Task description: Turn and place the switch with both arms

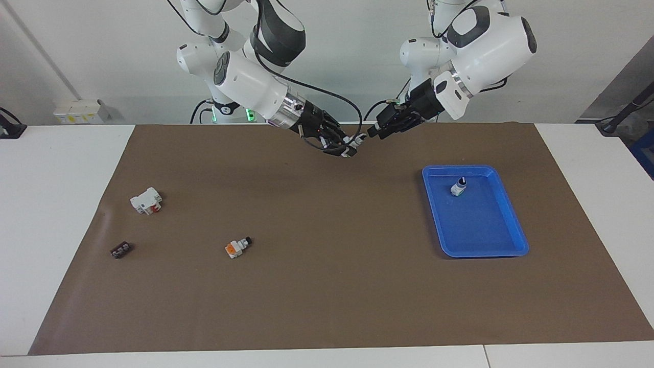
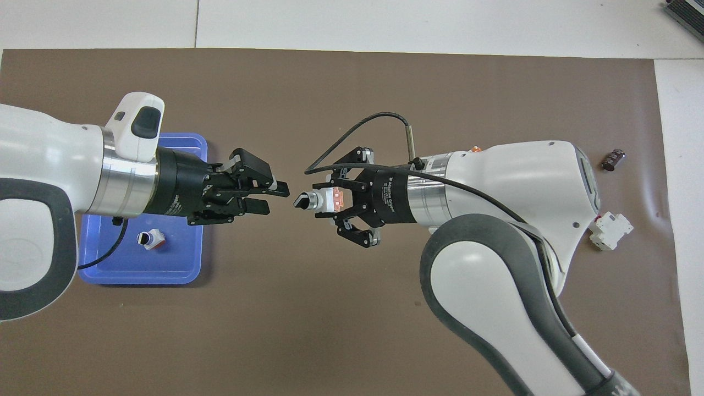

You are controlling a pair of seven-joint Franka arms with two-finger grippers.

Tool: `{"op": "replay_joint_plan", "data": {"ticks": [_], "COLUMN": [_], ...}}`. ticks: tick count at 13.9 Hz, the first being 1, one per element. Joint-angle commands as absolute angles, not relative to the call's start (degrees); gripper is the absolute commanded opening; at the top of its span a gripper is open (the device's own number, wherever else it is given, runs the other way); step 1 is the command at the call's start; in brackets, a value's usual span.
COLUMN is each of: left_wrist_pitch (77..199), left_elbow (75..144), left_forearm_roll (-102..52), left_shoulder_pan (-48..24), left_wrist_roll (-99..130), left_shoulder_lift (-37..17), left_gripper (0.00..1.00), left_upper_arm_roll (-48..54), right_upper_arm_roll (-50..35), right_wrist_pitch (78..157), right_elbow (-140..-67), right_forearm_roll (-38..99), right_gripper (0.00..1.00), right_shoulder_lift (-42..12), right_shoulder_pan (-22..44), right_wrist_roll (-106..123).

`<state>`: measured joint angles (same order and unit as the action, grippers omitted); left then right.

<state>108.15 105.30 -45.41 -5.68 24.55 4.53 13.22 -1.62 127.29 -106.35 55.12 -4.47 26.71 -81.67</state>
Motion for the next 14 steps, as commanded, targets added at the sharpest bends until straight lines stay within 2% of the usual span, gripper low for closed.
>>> {"op": "replay_joint_plan", "data": {"ticks": [1,3,7,14], "left_wrist_pitch": [109.25,109.86,110.56,113.38], "left_elbow": [105.91,105.91,106.00,106.35], "left_forearm_roll": [-46.49,-46.49,-45.88,-42.28], "left_shoulder_pan": [-5.89,-5.89,-5.89,-5.89], "left_wrist_roll": [18.91,15.84,7.41,0.10], "left_shoulder_lift": [5.54,5.54,5.54,5.45], "left_gripper": [0.49,0.48,0.36,0.38], "left_upper_arm_roll": [14.23,15.03,14.94,15.03], "right_upper_arm_roll": [-1.67,-1.67,-1.67,-1.67], "right_wrist_pitch": [128.41,128.41,128.50,128.58], "right_elbow": [-106.52,-106.52,-106.52,-106.52], "right_forearm_roll": [56.34,56.34,56.34,56.34], "right_gripper": [0.00,0.00,0.00,0.00], "right_shoulder_lift": [-4.22,-4.22,-4.22,-4.31], "right_shoulder_pan": [26.98,26.98,26.98,26.98], "right_wrist_roll": [-81.91,-81.83,-81.74,-81.74]}}
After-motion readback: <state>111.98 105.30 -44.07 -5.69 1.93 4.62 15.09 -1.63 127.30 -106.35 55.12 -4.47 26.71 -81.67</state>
